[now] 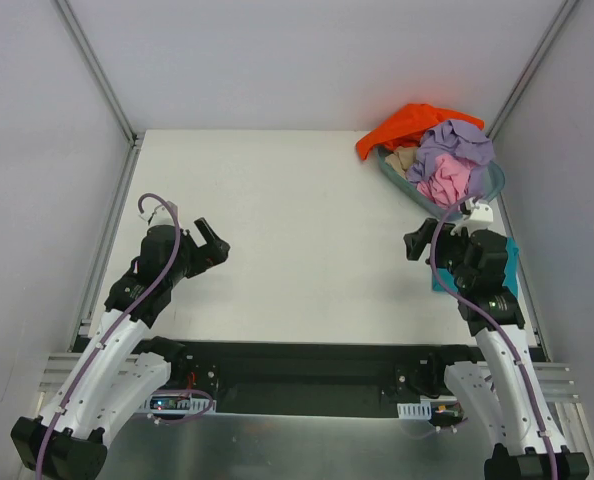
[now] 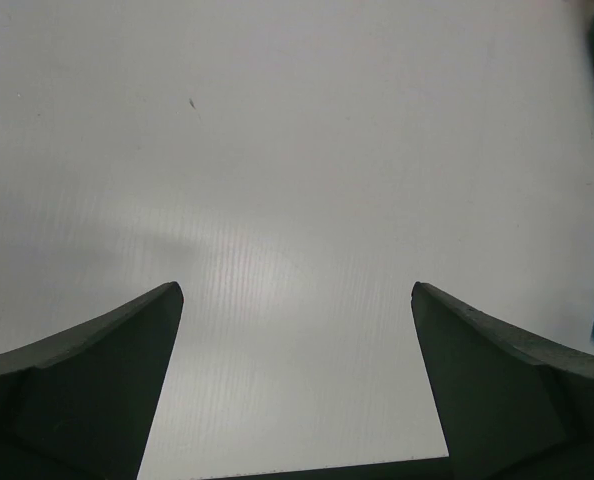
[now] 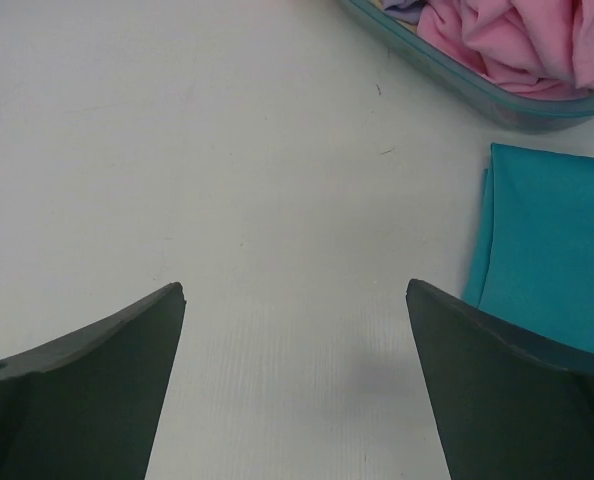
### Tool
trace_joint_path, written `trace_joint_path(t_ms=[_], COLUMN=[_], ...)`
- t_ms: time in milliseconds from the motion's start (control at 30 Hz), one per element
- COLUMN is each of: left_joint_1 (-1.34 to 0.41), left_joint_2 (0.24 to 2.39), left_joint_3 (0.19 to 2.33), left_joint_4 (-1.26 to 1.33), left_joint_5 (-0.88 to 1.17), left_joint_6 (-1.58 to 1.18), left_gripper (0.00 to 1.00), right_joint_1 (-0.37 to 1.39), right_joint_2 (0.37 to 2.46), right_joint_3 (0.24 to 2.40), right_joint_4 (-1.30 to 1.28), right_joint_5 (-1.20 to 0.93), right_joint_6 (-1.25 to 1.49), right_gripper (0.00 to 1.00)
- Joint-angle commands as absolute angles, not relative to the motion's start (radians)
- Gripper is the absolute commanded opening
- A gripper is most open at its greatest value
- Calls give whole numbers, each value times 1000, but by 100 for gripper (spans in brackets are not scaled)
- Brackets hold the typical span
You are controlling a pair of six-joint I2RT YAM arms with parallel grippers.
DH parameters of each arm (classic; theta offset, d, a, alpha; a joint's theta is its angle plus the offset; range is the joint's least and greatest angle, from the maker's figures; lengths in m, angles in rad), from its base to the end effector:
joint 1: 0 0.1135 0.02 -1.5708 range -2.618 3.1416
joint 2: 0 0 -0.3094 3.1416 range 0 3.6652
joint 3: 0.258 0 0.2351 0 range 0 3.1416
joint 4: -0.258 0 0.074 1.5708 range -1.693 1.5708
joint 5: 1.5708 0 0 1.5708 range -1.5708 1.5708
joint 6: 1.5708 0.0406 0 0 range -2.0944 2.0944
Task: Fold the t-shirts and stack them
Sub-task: Grab crumpled tshirt from bin with the right arm
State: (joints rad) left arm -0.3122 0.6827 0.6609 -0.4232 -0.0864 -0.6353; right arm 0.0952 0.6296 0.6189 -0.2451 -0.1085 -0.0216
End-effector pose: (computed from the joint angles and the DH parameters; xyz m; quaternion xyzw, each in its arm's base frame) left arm 0.1075 -0.0310 0.3144 -0.1586 0.8302 -0.2107 0.4911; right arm 0.1076 0.0147 0.3243 -0.0792 0.7871 0.0653 0.6082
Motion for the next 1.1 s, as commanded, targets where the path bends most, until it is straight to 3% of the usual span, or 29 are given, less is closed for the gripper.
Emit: trace_joint_path(t_ms=[0, 533, 1067], left_joint_1=[-304, -302, -302], left_joint_2=[680, 750, 813], left_joint_3=[684, 750, 805], left_joint_4=[-385, -383, -383], left_joint_5=[-84, -71, -75], left_joint_6=[-606, -565, -557], left_gripper=[99, 99, 99], right_joint_1=[95, 94, 95], right_joint_2=[646, 1138, 1854], right_joint_3=[682, 1153, 1701], right_joint_4=[-190, -253, -177], right_joint_5=[-49, 40, 115], right_joint_6=[23, 67, 242], right_gripper=[97, 97, 97])
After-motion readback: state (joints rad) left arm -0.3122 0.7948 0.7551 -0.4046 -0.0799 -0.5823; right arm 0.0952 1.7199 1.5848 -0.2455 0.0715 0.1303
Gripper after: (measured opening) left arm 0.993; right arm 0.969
